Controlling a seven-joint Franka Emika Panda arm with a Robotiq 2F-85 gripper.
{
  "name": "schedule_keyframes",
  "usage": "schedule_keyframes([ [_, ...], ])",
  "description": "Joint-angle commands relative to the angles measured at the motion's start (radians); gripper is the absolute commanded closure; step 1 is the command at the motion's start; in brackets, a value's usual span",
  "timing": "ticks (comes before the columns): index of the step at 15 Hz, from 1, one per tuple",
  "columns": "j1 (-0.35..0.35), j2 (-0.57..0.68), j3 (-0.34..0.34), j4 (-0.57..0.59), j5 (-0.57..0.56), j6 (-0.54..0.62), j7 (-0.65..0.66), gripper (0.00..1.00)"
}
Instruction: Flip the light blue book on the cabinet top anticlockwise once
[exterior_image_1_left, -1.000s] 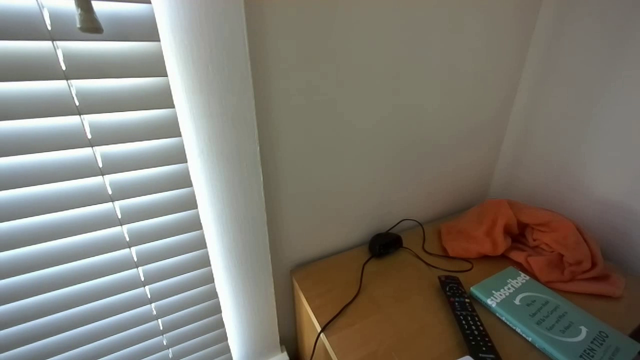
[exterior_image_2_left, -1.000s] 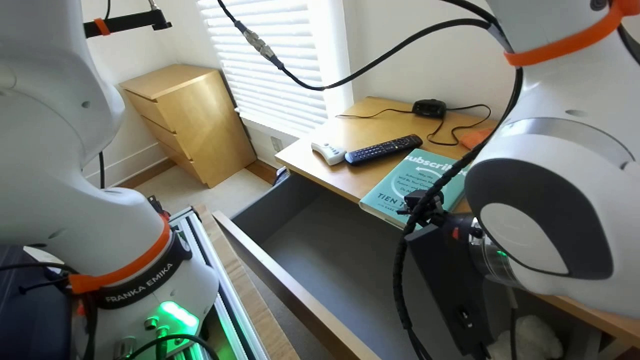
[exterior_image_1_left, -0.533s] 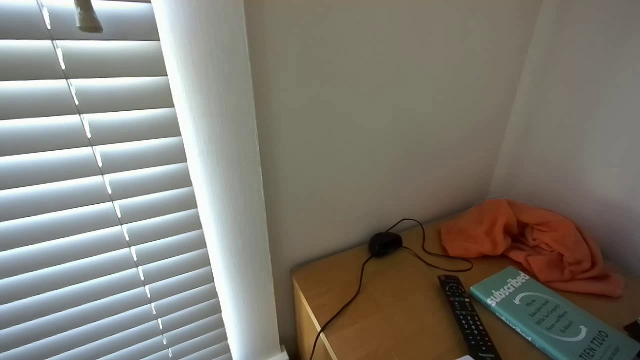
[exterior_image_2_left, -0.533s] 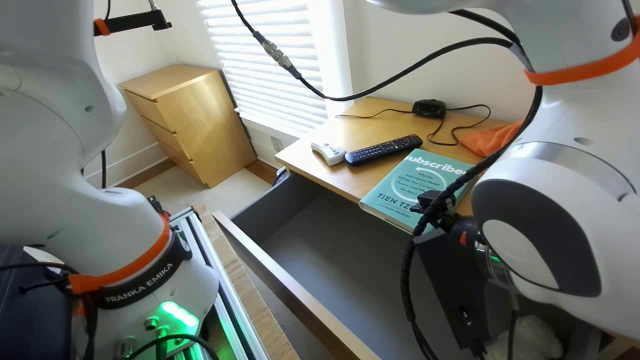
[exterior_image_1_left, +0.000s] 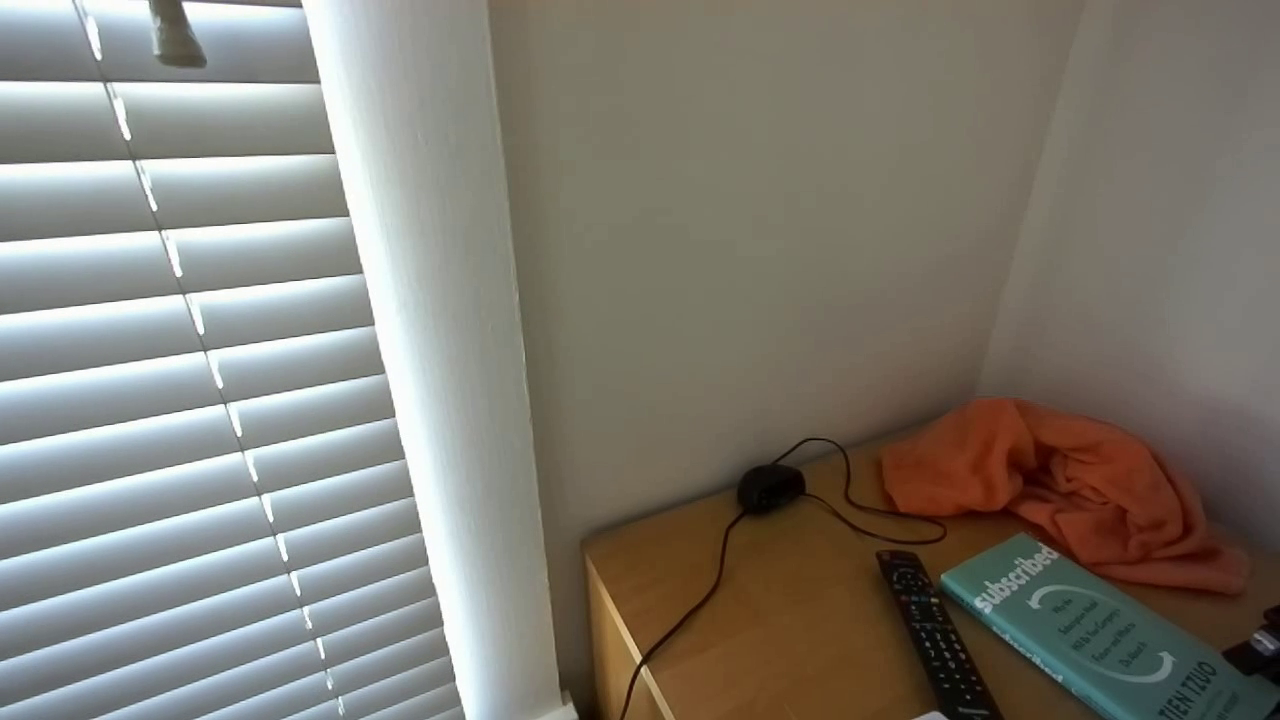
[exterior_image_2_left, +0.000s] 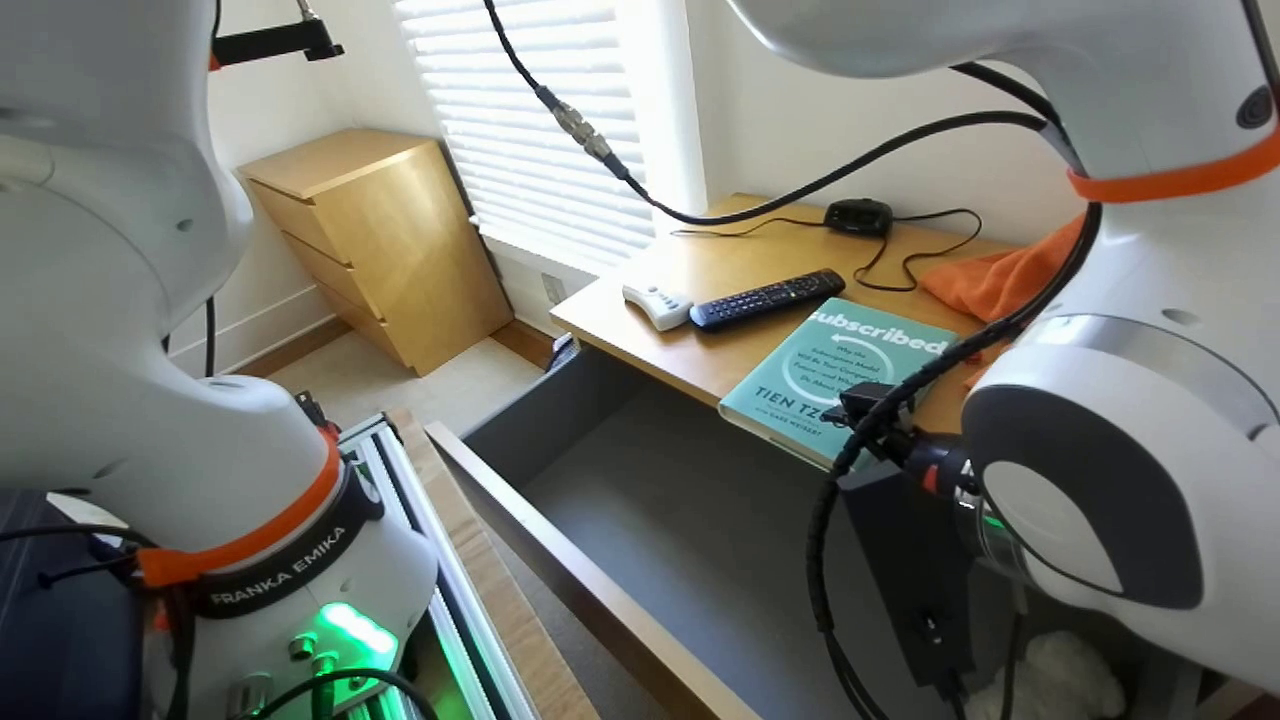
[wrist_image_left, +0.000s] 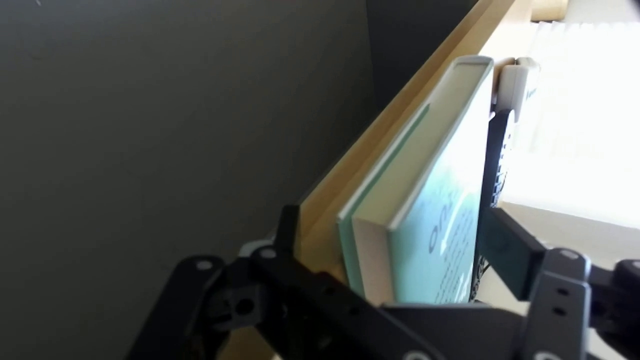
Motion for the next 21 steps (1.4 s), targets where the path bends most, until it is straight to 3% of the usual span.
schedule_keyframes([
  [1,-0.022,0.042,0.004,0.045,0.015,-0.052,0.017,0.23],
  [2,-0.024,0.048,0.004,0.051,0.014,-0.060,0.020,0.26],
  [3,-0.027,0.056,0.003,0.058,0.013,-0.063,0.027,0.37],
  [6,-0.036,0.072,0.001,0.072,0.011,-0.072,0.040,0.55],
  [8,-0.042,0.078,0.002,0.082,0.012,-0.088,0.047,0.55],
  [9,-0.044,0.078,0.000,0.084,0.013,-0.098,0.052,0.63],
  [12,-0.052,0.083,0.001,0.093,0.015,-0.117,0.057,0.71],
  [13,-0.054,0.081,0.000,0.094,0.016,-0.124,0.062,0.86],
  [21,-0.016,0.007,-0.007,0.048,0.010,-0.099,0.095,0.88],
])
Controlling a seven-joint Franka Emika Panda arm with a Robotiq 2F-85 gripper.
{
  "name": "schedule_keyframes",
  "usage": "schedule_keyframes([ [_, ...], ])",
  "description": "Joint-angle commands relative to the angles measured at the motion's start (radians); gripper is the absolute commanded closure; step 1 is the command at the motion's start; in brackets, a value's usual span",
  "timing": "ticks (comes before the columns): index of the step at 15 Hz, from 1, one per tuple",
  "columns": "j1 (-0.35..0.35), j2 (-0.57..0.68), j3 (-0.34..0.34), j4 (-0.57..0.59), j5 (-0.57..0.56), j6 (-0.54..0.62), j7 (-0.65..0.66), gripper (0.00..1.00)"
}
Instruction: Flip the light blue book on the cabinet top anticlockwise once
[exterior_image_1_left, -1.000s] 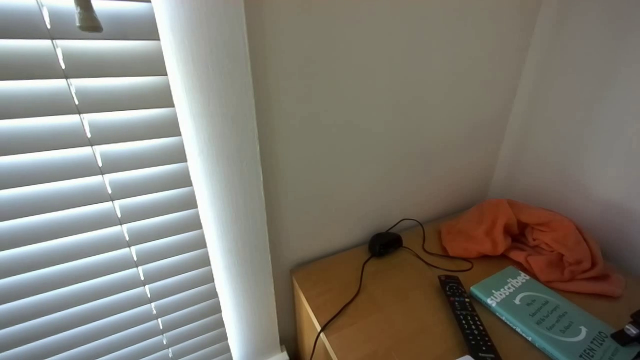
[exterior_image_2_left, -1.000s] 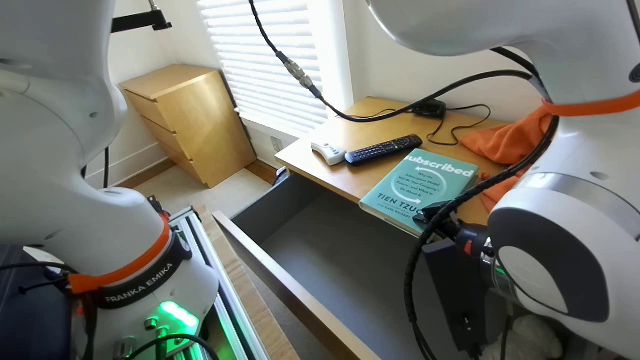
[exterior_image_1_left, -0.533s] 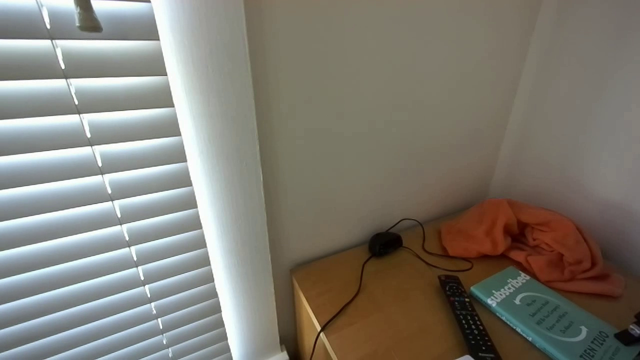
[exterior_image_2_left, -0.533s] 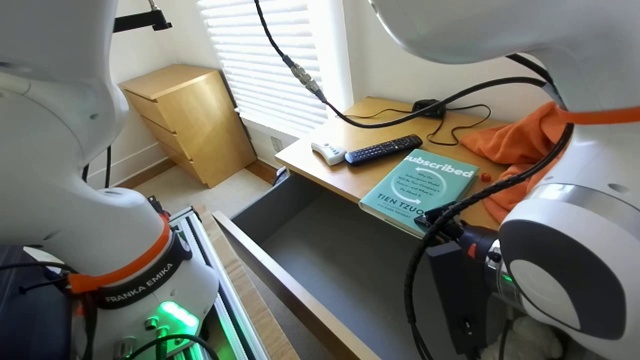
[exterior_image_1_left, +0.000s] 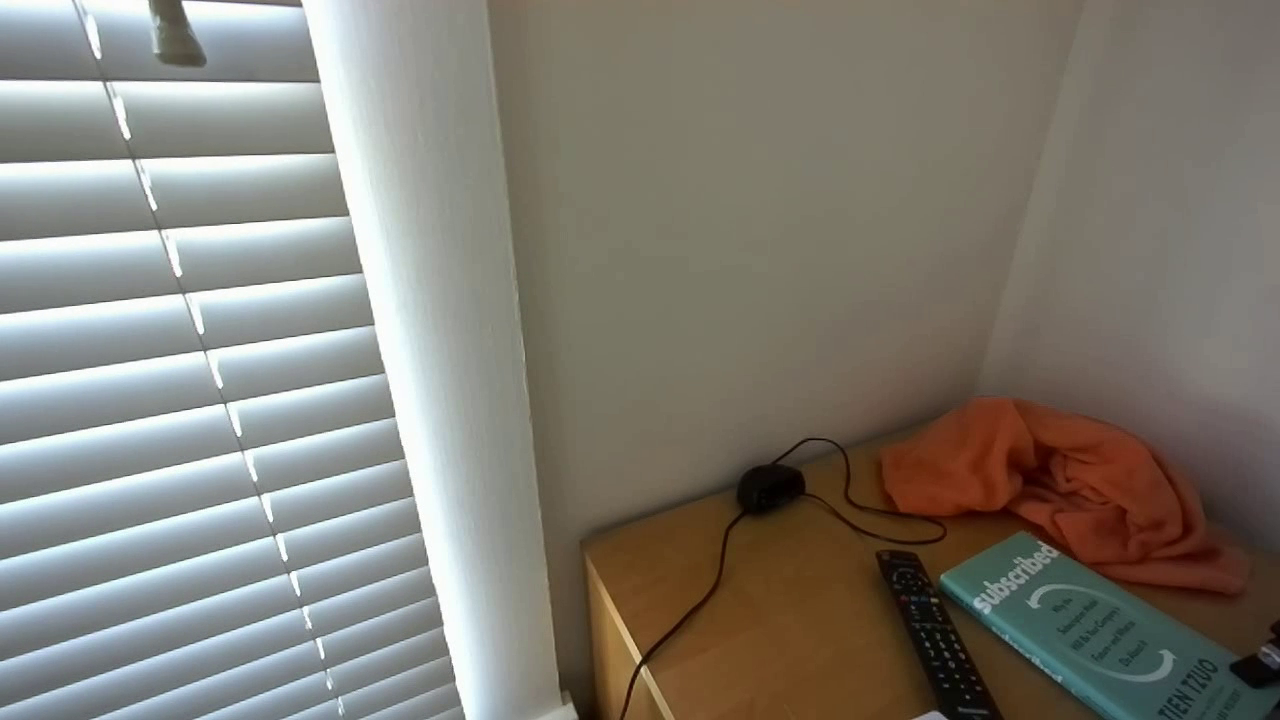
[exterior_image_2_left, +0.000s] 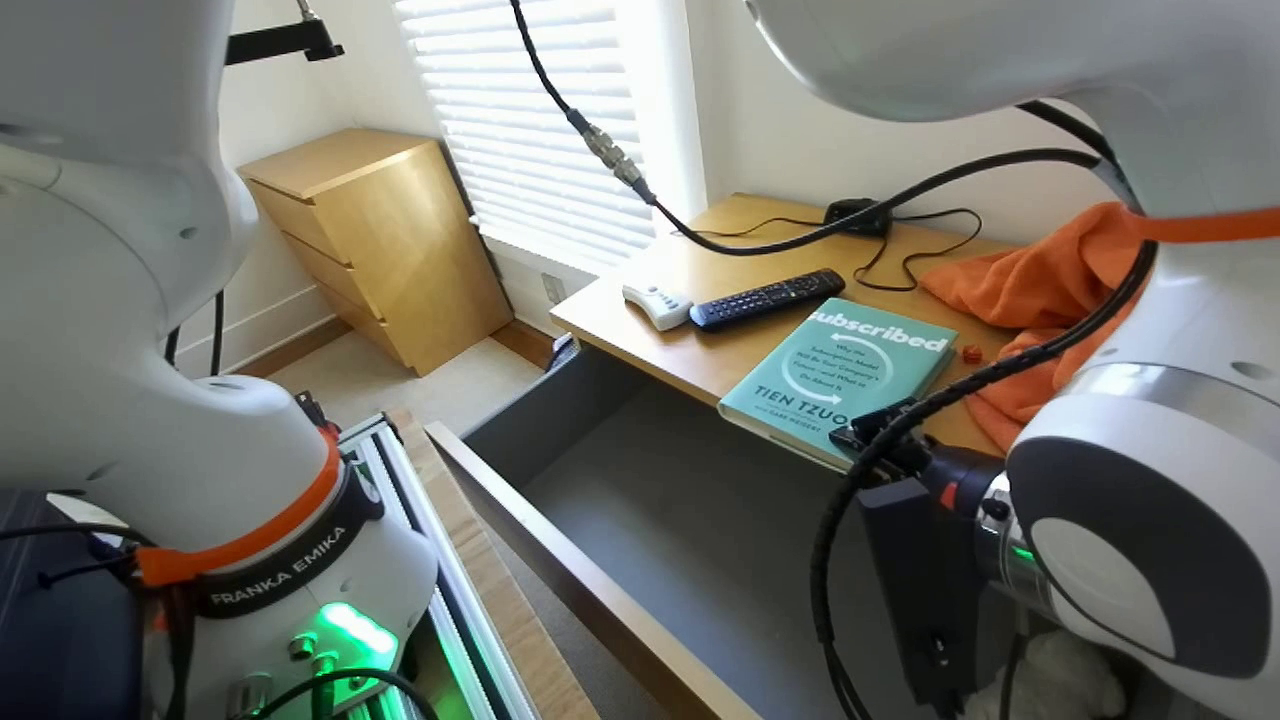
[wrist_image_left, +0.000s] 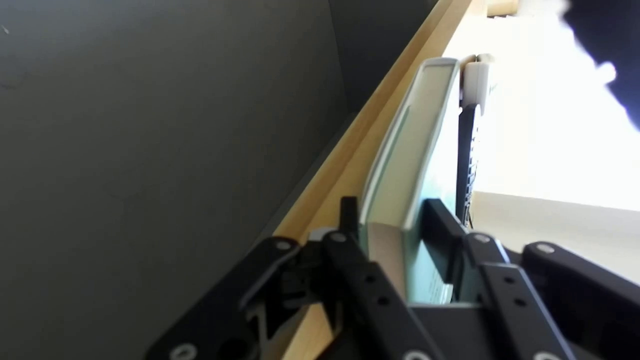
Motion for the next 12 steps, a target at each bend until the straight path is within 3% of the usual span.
schedule_keyframes([
  [1,0.036,-0.059,-0.004,-0.030,0.015,0.034,0.062,0.88],
  [8,0.170,-0.210,-0.027,-0.087,-0.039,0.189,0.204,0.88],
  [12,0.236,-0.292,-0.028,-0.139,-0.132,0.317,0.313,0.88],
])
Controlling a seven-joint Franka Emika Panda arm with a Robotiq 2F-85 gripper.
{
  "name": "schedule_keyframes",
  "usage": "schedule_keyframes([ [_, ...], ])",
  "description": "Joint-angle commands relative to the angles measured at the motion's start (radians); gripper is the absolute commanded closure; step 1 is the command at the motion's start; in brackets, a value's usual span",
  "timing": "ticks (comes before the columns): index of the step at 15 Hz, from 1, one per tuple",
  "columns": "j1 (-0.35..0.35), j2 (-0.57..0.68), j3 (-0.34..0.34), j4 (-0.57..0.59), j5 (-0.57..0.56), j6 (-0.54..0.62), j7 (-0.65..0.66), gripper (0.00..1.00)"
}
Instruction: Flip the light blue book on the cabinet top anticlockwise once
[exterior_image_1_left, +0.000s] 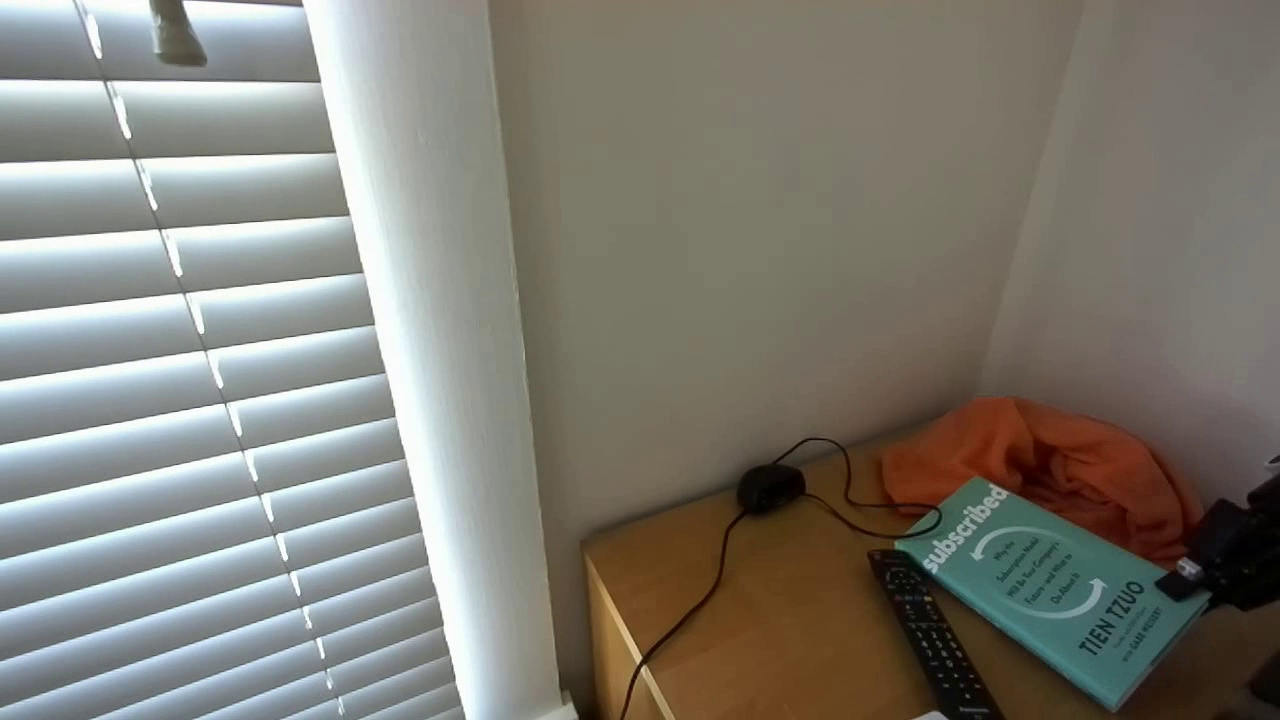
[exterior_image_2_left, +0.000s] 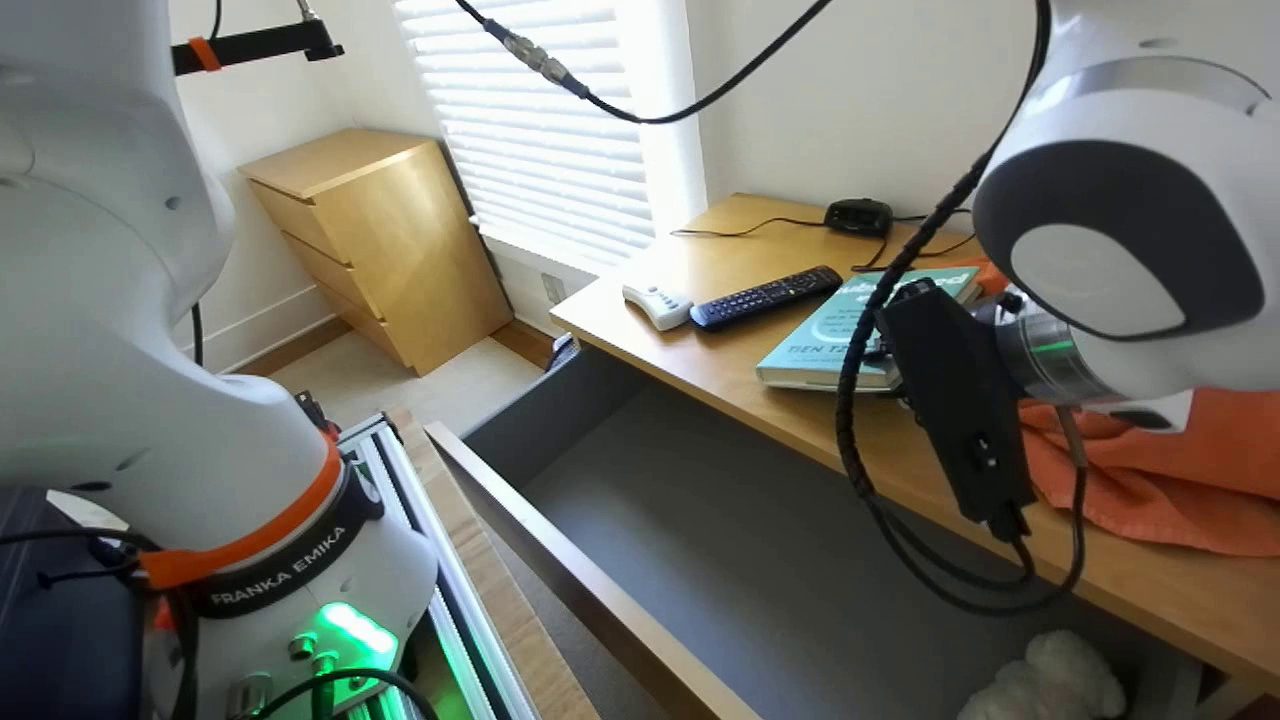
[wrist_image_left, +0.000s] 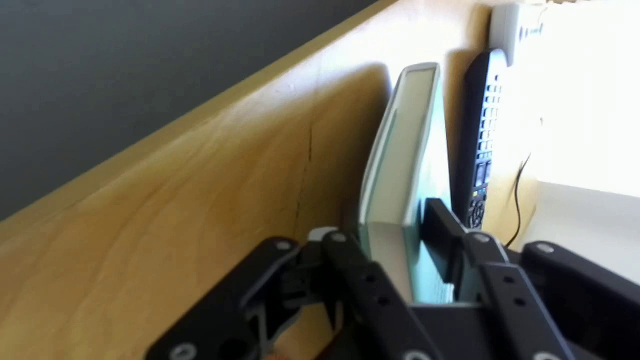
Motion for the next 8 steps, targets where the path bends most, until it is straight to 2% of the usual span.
schedule_keyframes([
  [1,0.061,-0.107,-0.013,-0.095,-0.104,0.122,0.114,0.88],
  [8,0.132,-0.261,0.016,-0.212,-0.309,0.316,0.276,0.88],
])
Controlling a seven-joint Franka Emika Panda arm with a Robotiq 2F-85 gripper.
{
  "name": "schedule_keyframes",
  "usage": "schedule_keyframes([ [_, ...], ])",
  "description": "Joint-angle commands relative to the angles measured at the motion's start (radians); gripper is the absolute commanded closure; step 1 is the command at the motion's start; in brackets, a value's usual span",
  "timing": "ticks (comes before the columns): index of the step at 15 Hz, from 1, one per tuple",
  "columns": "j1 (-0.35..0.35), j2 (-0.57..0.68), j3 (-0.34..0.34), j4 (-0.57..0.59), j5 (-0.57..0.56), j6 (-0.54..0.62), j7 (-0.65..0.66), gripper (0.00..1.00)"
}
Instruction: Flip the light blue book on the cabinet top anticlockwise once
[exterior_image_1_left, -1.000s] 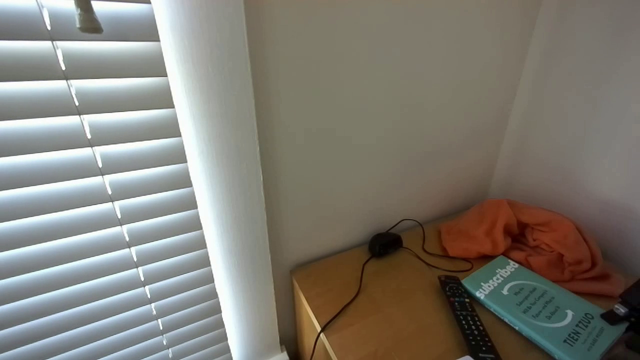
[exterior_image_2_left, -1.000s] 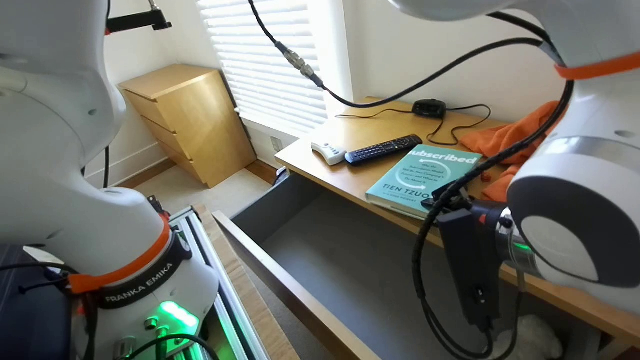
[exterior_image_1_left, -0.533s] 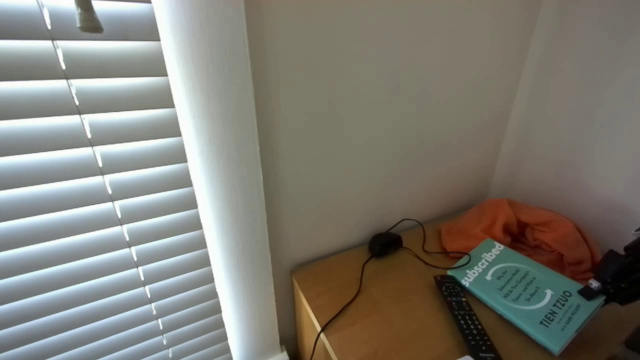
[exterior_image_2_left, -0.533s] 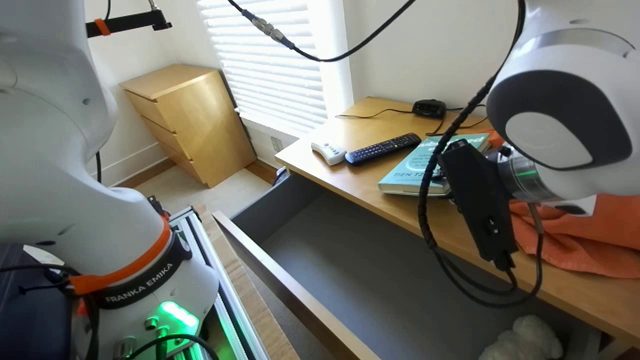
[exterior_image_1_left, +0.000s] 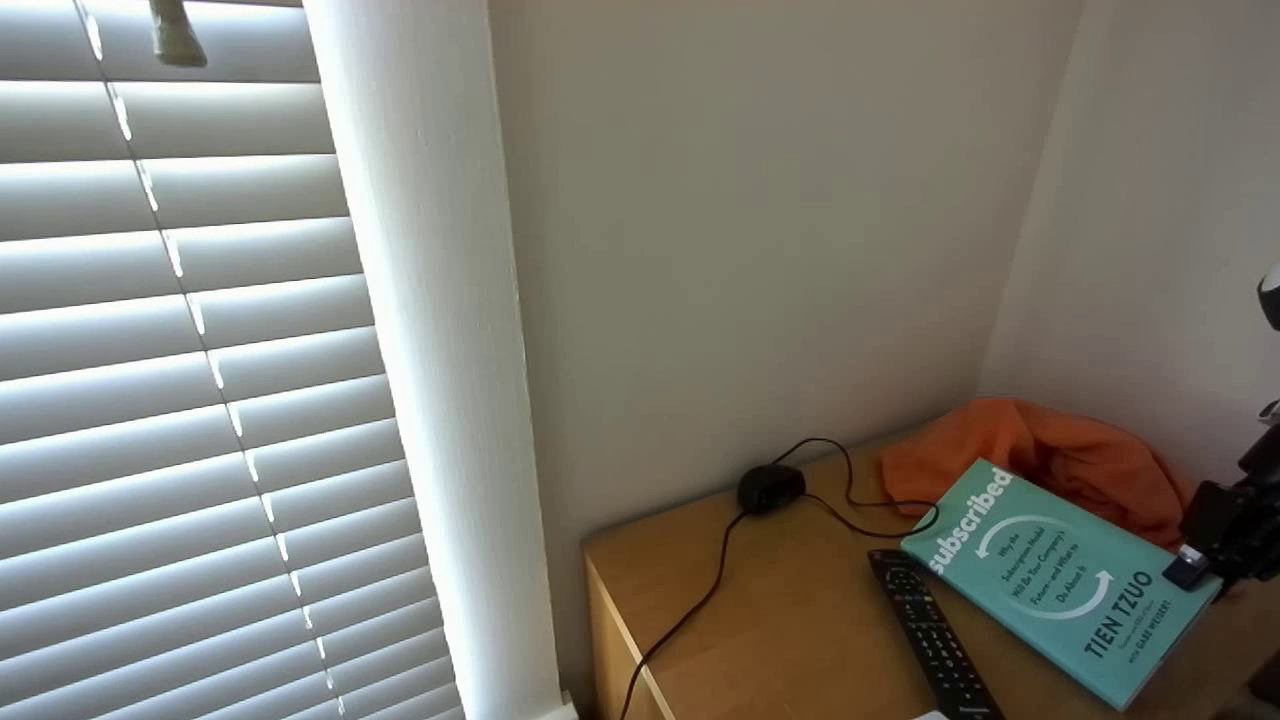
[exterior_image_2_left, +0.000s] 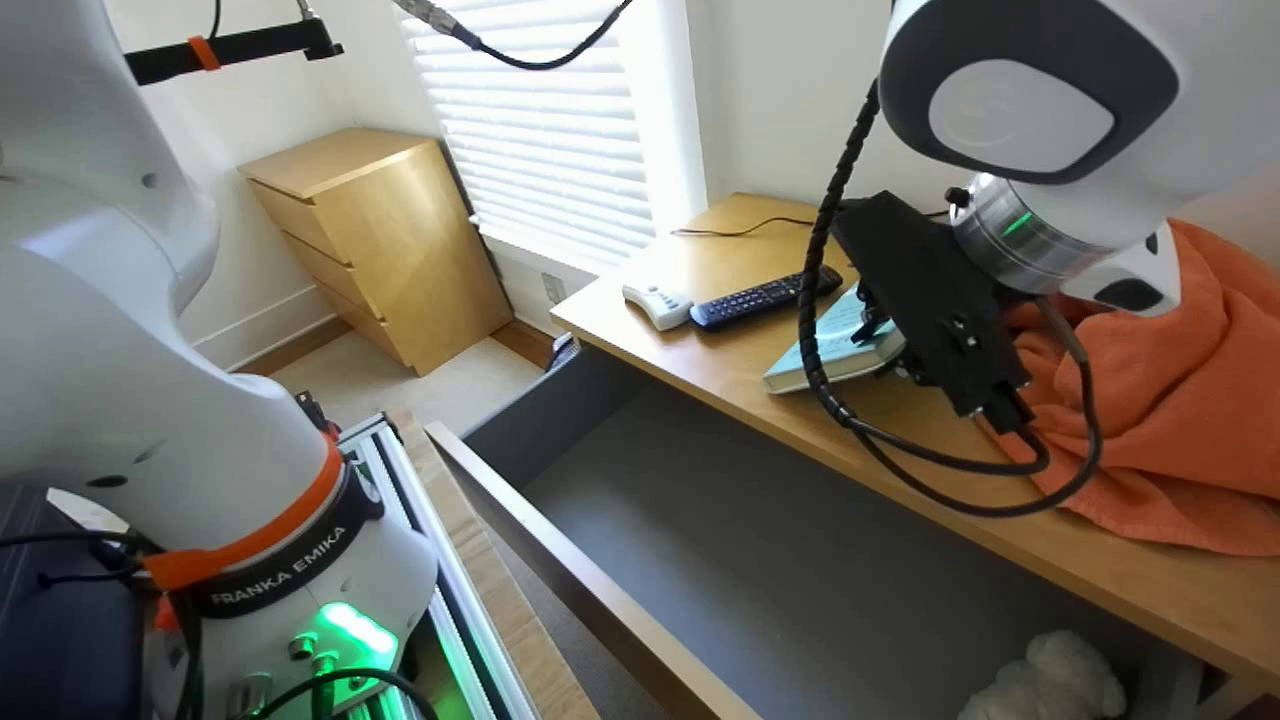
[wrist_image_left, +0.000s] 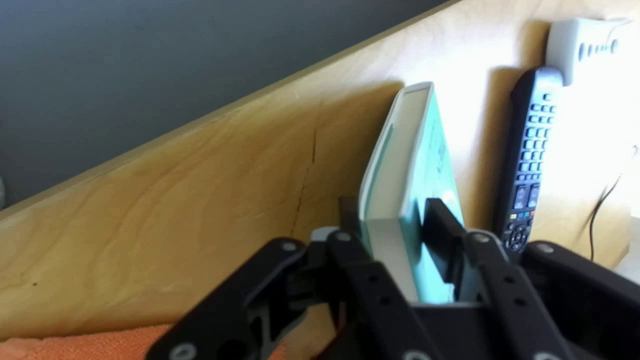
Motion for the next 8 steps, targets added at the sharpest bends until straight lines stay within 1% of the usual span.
schedule_keyframes([
  [1,0.029,-0.083,0.015,-0.089,-0.123,0.124,0.098,0.88],
  [8,0.084,-0.165,0.062,-0.198,-0.349,0.329,0.246,0.88],
])
